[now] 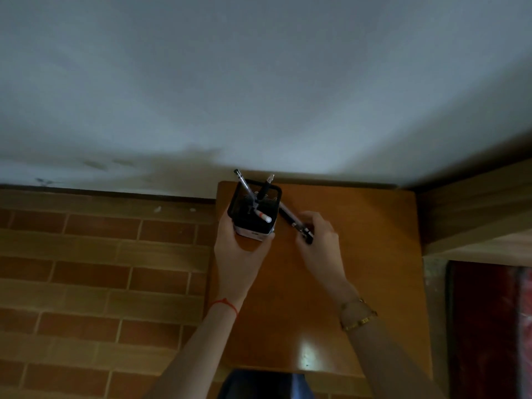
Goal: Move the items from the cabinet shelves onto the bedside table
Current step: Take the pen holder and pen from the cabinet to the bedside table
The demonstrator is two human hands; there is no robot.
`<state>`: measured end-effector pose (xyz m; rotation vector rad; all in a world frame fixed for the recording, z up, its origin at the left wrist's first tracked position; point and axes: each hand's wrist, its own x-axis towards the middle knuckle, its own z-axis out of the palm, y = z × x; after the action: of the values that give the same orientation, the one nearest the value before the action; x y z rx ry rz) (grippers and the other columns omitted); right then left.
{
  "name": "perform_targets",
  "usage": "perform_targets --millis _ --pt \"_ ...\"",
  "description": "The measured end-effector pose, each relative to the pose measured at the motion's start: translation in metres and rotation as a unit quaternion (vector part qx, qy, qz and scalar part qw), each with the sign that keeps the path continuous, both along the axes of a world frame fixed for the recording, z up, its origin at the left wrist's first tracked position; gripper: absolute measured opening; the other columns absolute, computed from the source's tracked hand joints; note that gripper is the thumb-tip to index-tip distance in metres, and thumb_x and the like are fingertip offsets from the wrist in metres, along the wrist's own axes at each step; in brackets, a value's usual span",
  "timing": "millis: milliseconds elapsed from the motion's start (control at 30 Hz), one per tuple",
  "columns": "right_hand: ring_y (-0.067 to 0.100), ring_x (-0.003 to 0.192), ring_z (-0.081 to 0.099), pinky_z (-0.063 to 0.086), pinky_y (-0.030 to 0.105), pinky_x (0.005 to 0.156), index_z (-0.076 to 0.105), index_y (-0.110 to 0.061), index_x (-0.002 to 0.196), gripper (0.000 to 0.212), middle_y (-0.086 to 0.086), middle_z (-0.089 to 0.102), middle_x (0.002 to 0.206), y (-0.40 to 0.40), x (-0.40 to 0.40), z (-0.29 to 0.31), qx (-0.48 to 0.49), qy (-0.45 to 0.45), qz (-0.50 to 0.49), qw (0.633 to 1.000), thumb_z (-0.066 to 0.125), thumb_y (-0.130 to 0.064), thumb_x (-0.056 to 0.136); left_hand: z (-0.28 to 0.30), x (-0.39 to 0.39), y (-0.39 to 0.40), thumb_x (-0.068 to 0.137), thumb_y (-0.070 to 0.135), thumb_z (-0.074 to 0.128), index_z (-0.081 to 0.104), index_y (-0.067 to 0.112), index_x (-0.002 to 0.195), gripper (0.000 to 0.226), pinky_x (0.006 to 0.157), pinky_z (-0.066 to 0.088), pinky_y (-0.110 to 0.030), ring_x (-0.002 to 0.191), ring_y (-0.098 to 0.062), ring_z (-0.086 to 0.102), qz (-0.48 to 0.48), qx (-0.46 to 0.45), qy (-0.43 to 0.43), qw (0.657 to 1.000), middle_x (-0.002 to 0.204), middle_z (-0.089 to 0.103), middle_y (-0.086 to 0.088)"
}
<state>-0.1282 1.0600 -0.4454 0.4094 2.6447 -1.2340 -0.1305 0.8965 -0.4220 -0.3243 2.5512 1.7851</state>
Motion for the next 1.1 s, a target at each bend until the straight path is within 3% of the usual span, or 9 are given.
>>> perform_targets --millis 133,267,467,533,733,867,967,1100 --pt "0.01 0.107 0.051 0.036 0.016 0.088 0.051 -0.017 0.125 0.039 -0.001 0.056 0.115 -0.003 0.004 -0.009 0.03 0.025 0.023 0.999 0.06 -0.006 0.088 -0.013 0.0 -0.002 0.072 0.015 0.086 0.048 0.014 0.136 0.075 0.102 0.046 -0.021 0.123 0.0 0.052 0.002 -0.014 -0.012 1.0 0.128 0.057 0.013" --pt "0.011 0.109 0.051 0.04 0.019 0.093 0.052 -0.014 0.126 0.043 0.0 0.055 0.118 -0.004 0.005 -0.018 0.047 0.063 0.039 0.996 0.062 -0.003 0.086 -0.019 0.0 -0.003 0.071 0.015 0.086 0.048 0.011 0.136 0.076 0.097 0.04 -0.007 0.121 0.007 0.049 0.006 -0.02 -0.018 1.0 0.126 0.055 0.015" --pt "0.012 0.108 0.048 0.042 0.026 0.094 0.053 -0.013 0.123 0.043 0.001 0.055 0.118 -0.003 0.004 -0.02 0.088 0.1 0.052 0.99 0.063 -0.002 0.083 -0.022 0.001 -0.003 0.072 0.022 0.086 0.042 0.013 0.141 0.082 0.099 0.035 -0.003 0.124 0.01 0.044 0.003 -0.023 -0.034 0.999 0.133 0.053 0.009" --pt "0.013 0.108 0.048 0.041 0.026 0.093 0.054 -0.013 0.122 0.041 0.001 0.055 0.118 -0.003 0.005 -0.019 0.107 0.1 0.055 0.988 0.064 -0.004 0.083 -0.021 0.003 -0.003 0.072 0.027 0.085 0.041 0.015 0.142 0.084 0.101 0.036 -0.005 0.125 0.008 0.044 0.0 -0.026 -0.049 0.998 0.135 0.052 0.008" --pt "0.016 0.11 0.049 0.039 0.027 0.095 0.056 -0.013 0.12 0.035 0.001 0.058 0.116 0.001 0.01 -0.005 0.134 0.093 0.053 0.985 0.063 -0.009 0.086 -0.016 0.011 -0.012 0.072 0.039 0.082 0.034 0.022 0.147 0.092 0.113 0.038 -0.032 0.135 -0.01 0.043 -0.021 -0.049 -0.098 0.994 0.143 0.049 0.006" --pt "0.017 0.111 0.049 0.034 0.024 0.093 0.057 -0.015 0.121 0.035 0.0 0.059 0.116 0.008 0.023 0.02 0.154 0.089 0.06 0.982 0.063 -0.011 0.087 0.001 0.02 -0.027 0.08 0.041 0.074 0.031 0.028 0.149 0.083 0.114 0.037 -0.045 0.14 -0.013 0.039 -0.05 -0.1 -0.117 0.987 0.149 0.044 0.008" --pt "0.017 0.115 0.048 0.03 0.024 0.097 0.056 -0.014 0.125 0.039 0.001 0.059 0.118 0.013 0.037 0.05 0.161 0.09 0.059 0.981 0.064 -0.011 0.087 0.025 0.032 -0.045 0.086 0.04 0.067 0.032 0.032 0.149 0.073 0.115 0.036 -0.043 0.141 -0.012 0.037 -0.081 -0.159 -0.128 0.976 0.151 0.041 0.01" --pt "0.018 0.118 0.048 0.029 0.024 0.099 0.056 -0.013 0.125 0.04 0.003 0.06 0.119 0.022 0.06 0.105 0.166 0.1 0.062 0.979 0.067 -0.012 0.086 0.079 0.05 -0.067 0.092 0.036 0.061 0.037 0.028 0.146 0.06 0.107 0.035 -0.025 0.135 -0.013 0.043 -0.136 -0.254 -0.102 0.952 0.147 0.045 0.006"
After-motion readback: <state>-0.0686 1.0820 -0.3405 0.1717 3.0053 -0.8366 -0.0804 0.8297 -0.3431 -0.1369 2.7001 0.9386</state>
